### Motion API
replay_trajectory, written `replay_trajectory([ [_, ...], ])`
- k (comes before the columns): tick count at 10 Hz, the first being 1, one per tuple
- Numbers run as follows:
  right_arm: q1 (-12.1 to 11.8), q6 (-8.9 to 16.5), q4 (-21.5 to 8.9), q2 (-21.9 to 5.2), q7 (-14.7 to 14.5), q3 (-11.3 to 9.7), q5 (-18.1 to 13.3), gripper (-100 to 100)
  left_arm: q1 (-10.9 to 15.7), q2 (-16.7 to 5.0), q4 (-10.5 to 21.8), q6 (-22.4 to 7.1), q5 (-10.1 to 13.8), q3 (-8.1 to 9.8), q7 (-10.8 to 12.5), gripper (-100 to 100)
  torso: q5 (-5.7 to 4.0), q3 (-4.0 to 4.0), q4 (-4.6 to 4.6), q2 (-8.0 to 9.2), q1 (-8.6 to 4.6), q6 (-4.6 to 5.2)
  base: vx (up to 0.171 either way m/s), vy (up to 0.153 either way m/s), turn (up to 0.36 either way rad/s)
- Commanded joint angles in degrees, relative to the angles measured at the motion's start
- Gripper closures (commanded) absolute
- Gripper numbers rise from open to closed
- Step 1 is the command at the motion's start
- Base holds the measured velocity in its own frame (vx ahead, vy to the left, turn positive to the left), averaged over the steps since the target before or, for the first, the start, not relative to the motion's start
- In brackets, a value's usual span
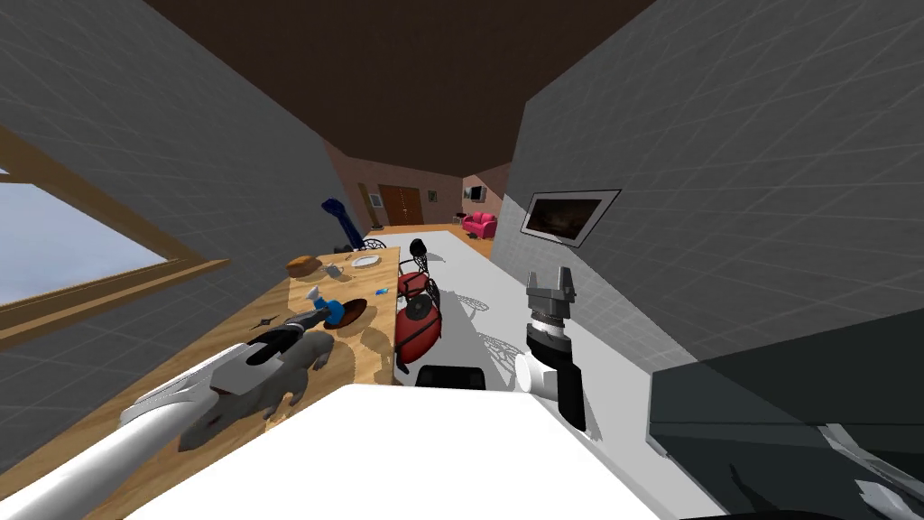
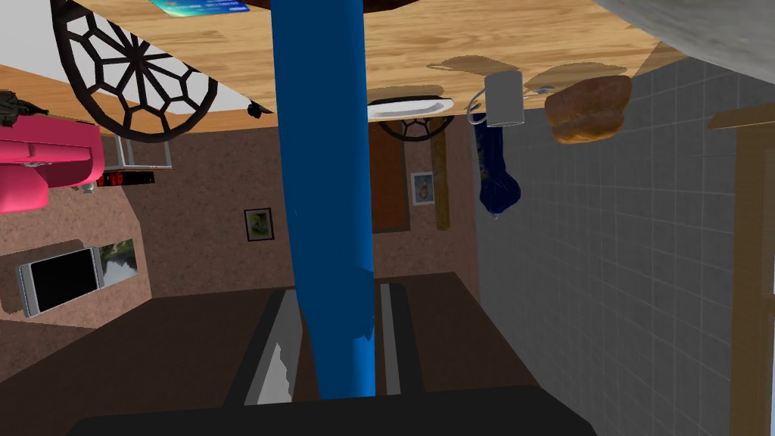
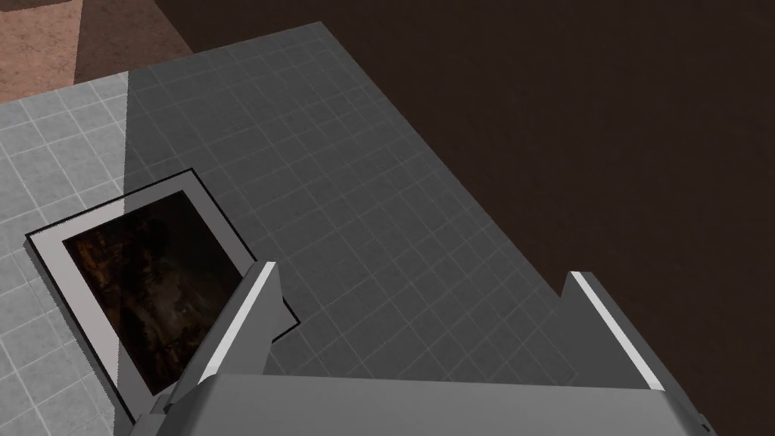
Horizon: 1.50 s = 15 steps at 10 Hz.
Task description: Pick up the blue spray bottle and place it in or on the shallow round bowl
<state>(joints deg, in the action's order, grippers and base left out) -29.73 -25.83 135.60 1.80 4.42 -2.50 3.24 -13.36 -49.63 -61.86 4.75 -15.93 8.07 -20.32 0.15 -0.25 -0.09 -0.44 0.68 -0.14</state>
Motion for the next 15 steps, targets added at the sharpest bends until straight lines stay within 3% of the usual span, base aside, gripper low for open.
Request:
replay_trajectory([
  [1,0.0,0.0,0.0,0.0,0.0,0.0,0.0,0,0.6,-0.2,1.8,-0.1,-0.1,0.65,0.6,100,0.0,0.0,0.0,0.0,0.0,0.0,0.018,0.044,-0.155],
  [4,0.0,0.0,0.0,0.0,0.0,0.0,0.0,0,0.7,-1.4,3.7,-2.0,0.0,2.26,2.8,100,-0.05,0.03,0.04,0.01,-0.01,0.09,0.03,0.072,-0.225],
  [5,0.0,0.0,0.0,0.0,0.0,0.0,0.0,0,0.7,-1.1,3.5,-1.3,-0.1,2.14,2.2,100,-0.04,0.02,0.01,0.02,-0.11,-0.06,0.009,-0.002,0.028],
  [6,0.0,0.0,0.0,0.0,0.0,0.0,0.0,0,0.7,-1.2,3.5,-1.4,-0.1,2.26,2.3,-100,-0.05,0.07,0.01,0.13,-0.32,-0.08,0.0,0.0,0.0],
  [10,0.0,0.0,0.0,0.0,0.0,0.0,0.0,0,0.7,-1.2,3.5,-1.4,-0.1,2.26,2.3,-100,-0.08,0.12,0.03,0.22,-0.4,-0.07,0.0,0.0,0.0],
  [11,0.0,0.0,0.0,0.0,0.0,0.0,0.0,0,0.7,-1.2,3.5,-1.4,-0.1,2.26,2.3,0,-0.08,0.12,0.04,0.22,-0.41,-0.07,0.0,0.0,0.0],
  [12,0.0,0.0,0.0,0.0,0.0,0.0,0.0,0,-0.4,-3.5,2.6,-1.9,1.2,1.67,3.9,-100,-0.08,0.12,0.04,0.22,-0.41,-0.07,-0.009,-0.022,-0.038],
  [15,0.0,0.0,0.0,0.0,0.0,0.0,0.0,0,-2.1,-7.1,1.3,-2.6,3.2,0.8,6.2,-100,-0.13,0.16,0.05,0.27,-0.56,-0.07,-0.012,-0.04,-0.024],
])
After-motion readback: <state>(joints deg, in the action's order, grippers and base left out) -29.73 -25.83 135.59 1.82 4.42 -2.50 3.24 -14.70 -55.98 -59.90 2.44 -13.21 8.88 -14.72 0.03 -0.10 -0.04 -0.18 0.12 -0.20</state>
